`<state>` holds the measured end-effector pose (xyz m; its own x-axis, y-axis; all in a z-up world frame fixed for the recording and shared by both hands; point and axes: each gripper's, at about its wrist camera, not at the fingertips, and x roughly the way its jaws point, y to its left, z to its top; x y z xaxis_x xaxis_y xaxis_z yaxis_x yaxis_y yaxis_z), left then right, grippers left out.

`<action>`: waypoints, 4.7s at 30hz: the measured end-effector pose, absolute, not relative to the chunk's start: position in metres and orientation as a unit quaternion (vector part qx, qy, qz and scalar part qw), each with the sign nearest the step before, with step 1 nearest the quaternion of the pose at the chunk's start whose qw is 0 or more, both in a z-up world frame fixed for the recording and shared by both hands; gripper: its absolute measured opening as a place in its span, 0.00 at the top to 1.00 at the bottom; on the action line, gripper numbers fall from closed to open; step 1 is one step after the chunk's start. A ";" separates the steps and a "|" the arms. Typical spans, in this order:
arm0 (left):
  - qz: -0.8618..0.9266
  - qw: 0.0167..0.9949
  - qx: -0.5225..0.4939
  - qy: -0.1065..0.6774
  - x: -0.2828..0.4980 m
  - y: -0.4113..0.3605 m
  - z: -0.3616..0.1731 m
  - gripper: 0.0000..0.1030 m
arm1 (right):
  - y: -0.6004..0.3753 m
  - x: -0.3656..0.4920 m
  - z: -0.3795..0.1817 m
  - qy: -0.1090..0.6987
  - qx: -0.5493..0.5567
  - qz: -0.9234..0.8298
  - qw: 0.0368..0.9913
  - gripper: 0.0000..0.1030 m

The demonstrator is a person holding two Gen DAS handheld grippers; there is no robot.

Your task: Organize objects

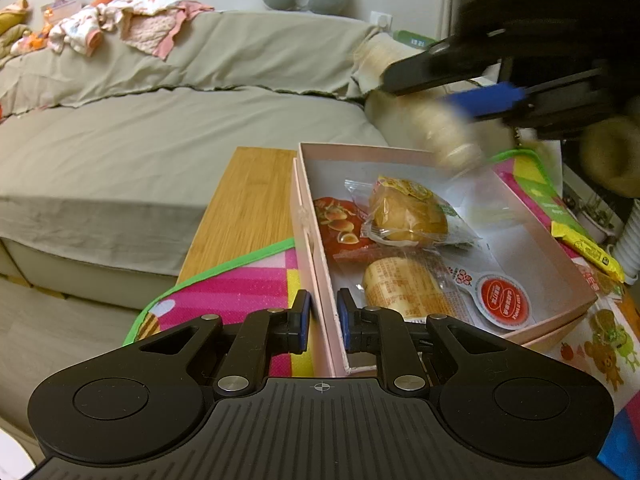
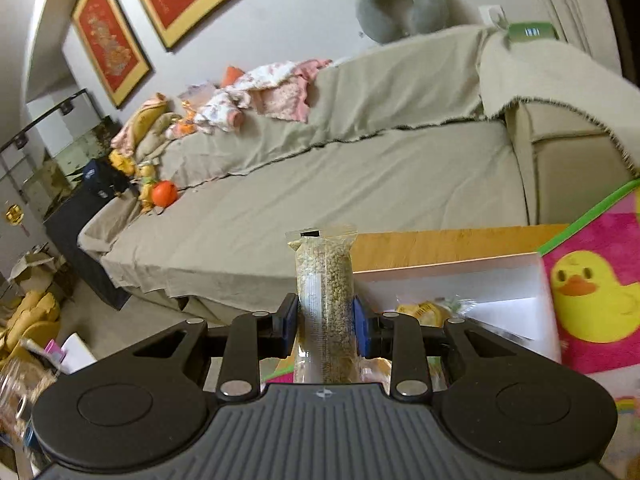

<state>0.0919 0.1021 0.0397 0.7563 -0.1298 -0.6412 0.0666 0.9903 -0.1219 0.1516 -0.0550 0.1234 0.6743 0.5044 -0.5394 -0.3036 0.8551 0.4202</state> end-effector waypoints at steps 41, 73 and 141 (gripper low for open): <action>-0.050 0.936 -0.045 0.347 0.092 0.101 0.040 0.84 | -0.262 0.071 0.028 0.343 0.021 -0.053 0.938 0.25; -0.053 0.936 -0.047 0.345 0.091 0.102 0.039 0.84 | -0.233 -0.017 0.020 0.411 0.049 0.049 0.909 0.74; -0.054 0.935 -0.047 0.346 0.091 0.103 0.038 0.84 | -0.176 -0.034 0.073 0.374 -0.015 0.083 0.923 0.65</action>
